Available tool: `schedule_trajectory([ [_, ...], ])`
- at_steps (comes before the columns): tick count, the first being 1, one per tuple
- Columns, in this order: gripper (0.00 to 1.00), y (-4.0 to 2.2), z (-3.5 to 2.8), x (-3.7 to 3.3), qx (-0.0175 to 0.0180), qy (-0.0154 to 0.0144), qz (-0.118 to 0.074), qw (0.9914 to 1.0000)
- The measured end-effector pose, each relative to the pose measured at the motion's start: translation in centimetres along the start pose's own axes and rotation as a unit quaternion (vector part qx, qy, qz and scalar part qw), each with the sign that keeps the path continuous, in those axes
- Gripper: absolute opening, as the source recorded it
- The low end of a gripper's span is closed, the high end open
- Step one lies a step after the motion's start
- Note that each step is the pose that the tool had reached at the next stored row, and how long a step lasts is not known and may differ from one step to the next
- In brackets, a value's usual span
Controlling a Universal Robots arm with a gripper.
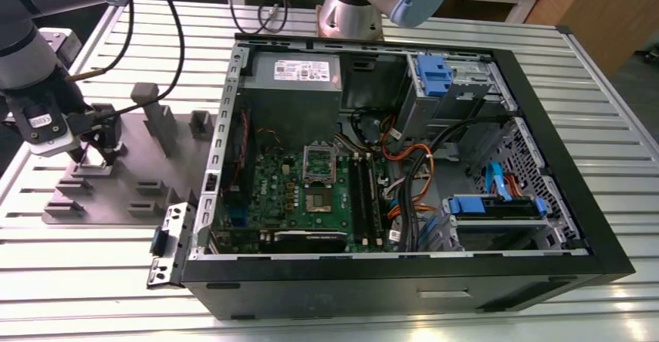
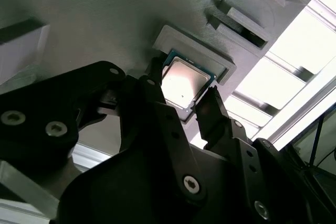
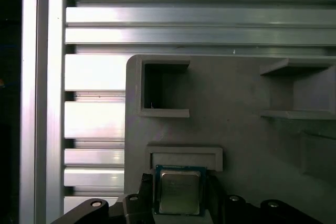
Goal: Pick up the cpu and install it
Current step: 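Pick up the cpu and move it towards the insertion slot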
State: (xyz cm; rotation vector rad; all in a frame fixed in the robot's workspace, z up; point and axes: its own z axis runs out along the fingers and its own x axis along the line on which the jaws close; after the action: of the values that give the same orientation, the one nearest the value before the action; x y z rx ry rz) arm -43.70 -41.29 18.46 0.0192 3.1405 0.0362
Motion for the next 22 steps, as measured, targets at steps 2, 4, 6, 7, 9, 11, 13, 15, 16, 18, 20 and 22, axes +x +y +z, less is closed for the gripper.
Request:
schedule_trajectory([
  [2, 0.53, 0.00, -0.01, 0.00, 0.0000, 0.0000, 0.000, 1.00000],
  [4, 0.53, 0.00, -0.01, 0.00, 0.0001, 0.0001, 0.000, 1.00000],
  [6, 0.53, -0.01, 0.07, 0.00, 0.0000, -0.0002, 0.000, 1.00000],
  [7, 0.53, -0.01, 0.11, 0.00, 0.0000, -0.0004, 0.000, 1.00000],
  [9, 0.53, -0.01, 0.18, 0.00, 0.0000, -0.0007, 0.000, 1.00000],
  [11, 0.53, -0.01, 0.19, 0.00, 0.0001, -0.0008, 0.000, 1.00000],
  [13, 0.53, -0.01, 0.21, 0.00, 0.0000, -0.0009, 0.000, 1.00000],
  [15, 0.51, -0.01, 0.20, 0.00, 0.0000, -0.0009, 0.000, 1.00000],
  [16, 0.51, -0.01, 0.20, 0.00, 0.0000, -0.0009, 0.000, 1.00000],
  [18, 0.47, 0.00, 0.18, 0.00, -0.0001, -0.0011, 0.000, 1.00000],
  [20, 0.47, 0.00, 0.15, 0.00, 0.0000, -0.0010, 0.000, 1.00000],
  [22, 0.47, 0.00, 0.05, 0.00, 0.0001, -0.0009, 0.000, 1.00000],
])
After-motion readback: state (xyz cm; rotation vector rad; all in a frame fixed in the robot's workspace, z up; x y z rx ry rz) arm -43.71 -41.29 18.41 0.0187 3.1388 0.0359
